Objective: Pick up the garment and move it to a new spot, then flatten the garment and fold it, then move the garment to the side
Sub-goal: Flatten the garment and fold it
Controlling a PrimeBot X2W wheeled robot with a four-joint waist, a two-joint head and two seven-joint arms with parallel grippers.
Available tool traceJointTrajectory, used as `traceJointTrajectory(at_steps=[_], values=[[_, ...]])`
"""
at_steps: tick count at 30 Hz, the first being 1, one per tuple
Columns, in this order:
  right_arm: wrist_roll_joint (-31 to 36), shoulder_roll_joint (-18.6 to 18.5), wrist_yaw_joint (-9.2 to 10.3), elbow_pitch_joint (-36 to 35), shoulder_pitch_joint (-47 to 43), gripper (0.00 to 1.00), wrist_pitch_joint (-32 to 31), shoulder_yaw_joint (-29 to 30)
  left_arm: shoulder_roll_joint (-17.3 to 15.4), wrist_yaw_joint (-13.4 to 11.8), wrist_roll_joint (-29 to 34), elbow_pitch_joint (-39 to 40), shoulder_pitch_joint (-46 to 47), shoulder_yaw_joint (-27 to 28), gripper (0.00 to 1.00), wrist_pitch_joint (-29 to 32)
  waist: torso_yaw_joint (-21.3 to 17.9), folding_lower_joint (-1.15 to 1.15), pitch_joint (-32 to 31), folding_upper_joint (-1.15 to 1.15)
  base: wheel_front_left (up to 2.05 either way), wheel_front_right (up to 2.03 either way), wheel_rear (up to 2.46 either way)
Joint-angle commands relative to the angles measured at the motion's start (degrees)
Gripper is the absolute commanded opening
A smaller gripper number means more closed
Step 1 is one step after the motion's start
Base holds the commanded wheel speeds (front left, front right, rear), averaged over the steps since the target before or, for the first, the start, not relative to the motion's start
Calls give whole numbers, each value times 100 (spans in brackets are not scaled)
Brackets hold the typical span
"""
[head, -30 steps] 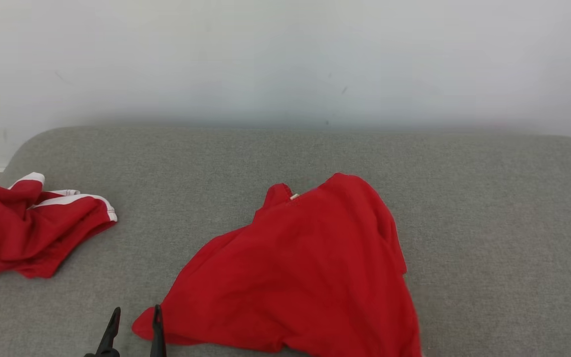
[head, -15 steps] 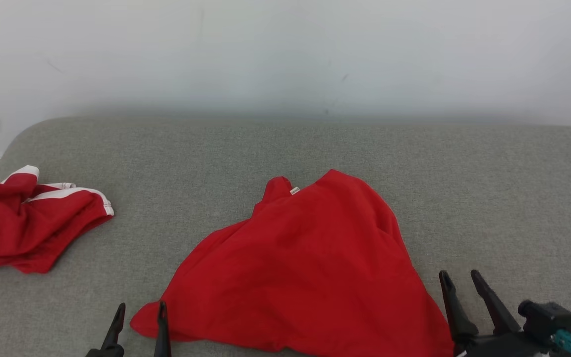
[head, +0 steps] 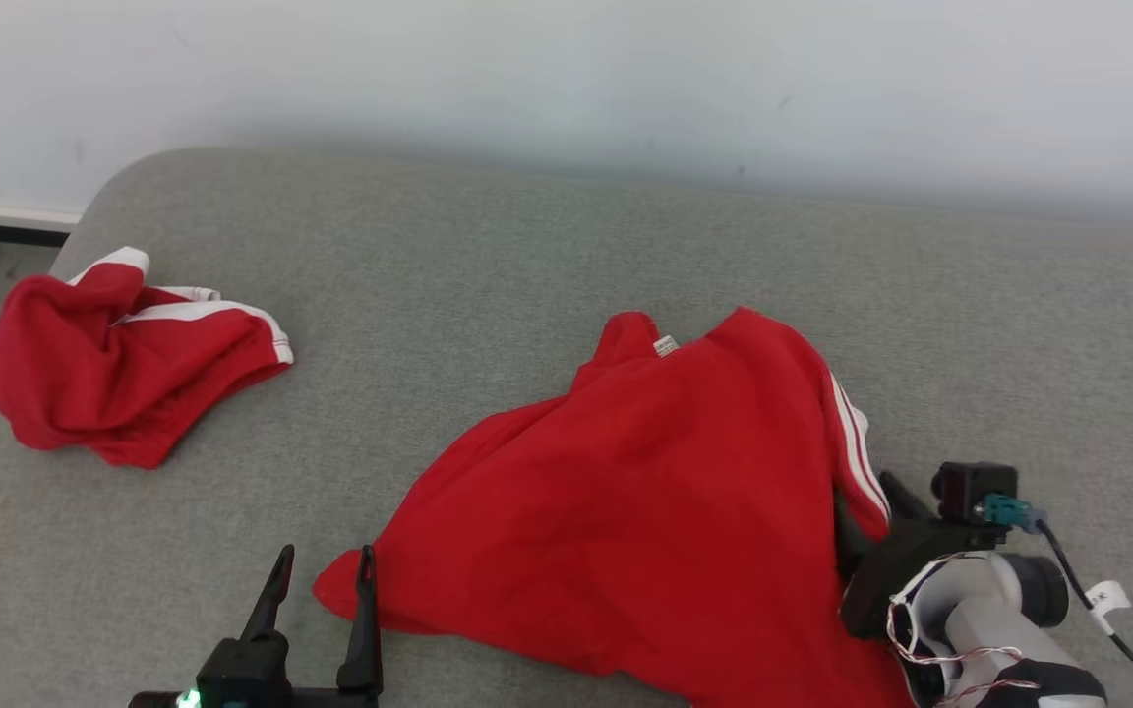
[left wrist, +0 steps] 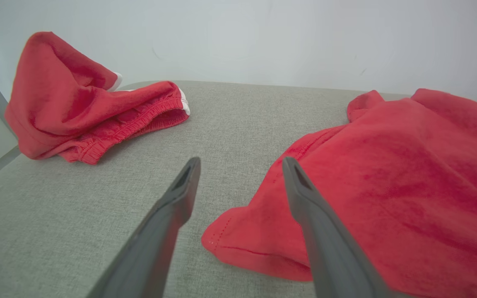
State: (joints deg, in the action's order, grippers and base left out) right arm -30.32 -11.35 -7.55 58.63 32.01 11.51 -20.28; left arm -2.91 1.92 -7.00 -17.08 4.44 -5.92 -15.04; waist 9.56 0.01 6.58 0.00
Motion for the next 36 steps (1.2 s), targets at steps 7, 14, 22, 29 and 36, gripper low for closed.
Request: traceJointTrajectory(at_steps=[7,14,22,29,36], values=[[-408,-60,13,173,370,0,141,-264,3,-55,-64,12,38,-27,100,-14,84,-1,38,0,0,0,0],[-438,-568,13,-11,1167,0,321,-510,3,-76,-97,17,-1,-11,100,-14,-15,-1,10,0,0,0,0],[-413,-991,13,329,2141,0,312,-738,2,-60,-151,-5,106,-131,100,-14,94,-1,43,0,0,0,0],[-211,-932,13,992,2386,100,359,-898,3,-94,-202,-19,140,-230,100,-14,210,-1,75,0,0,0,0],[-115,-1039,13,968,2066,100,368,-791,2,-127,-185,-29,5,-179,100,-14,95,-1,-96,0,0,0,0]])
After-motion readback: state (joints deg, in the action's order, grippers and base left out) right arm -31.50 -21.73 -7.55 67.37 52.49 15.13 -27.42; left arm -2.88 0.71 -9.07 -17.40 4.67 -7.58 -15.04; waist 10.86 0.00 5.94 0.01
